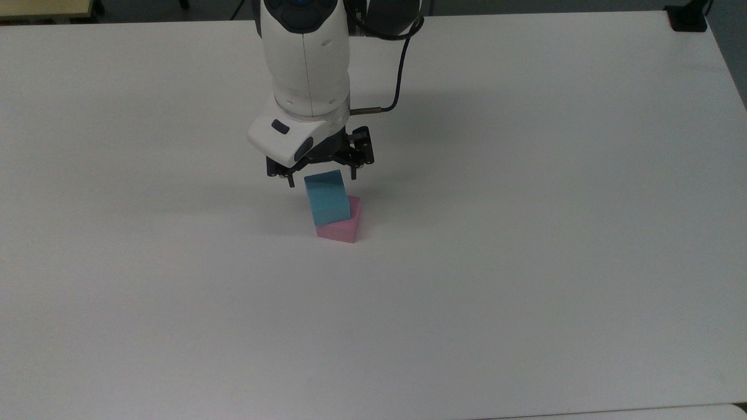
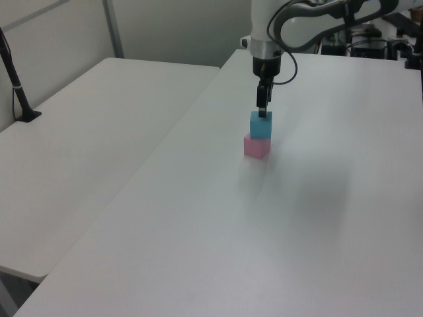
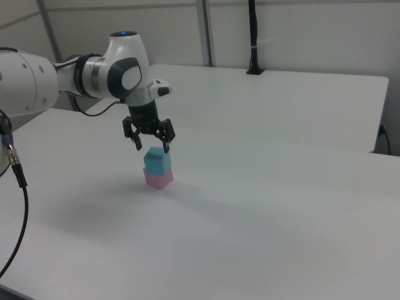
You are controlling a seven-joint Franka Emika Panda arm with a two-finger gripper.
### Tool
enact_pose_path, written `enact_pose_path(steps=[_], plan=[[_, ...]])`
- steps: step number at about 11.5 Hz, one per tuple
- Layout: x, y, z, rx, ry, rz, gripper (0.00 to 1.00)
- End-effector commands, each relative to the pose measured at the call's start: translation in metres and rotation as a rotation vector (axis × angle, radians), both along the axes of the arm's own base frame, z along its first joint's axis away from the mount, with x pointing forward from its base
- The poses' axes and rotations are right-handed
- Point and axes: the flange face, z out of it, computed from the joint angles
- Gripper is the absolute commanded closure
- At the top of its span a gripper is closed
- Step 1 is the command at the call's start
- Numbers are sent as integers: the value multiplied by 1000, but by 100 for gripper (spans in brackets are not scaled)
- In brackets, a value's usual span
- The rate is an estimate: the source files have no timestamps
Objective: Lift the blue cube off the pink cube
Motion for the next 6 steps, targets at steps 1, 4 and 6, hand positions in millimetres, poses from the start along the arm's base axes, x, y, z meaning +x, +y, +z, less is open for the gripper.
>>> enact_pose_path(steps=[1, 4, 6], plan=[[3, 14, -18, -35, -15, -14, 0], [5, 20, -27, -51, -10, 4, 26], [4, 24, -28, -53, -7, 10, 68]])
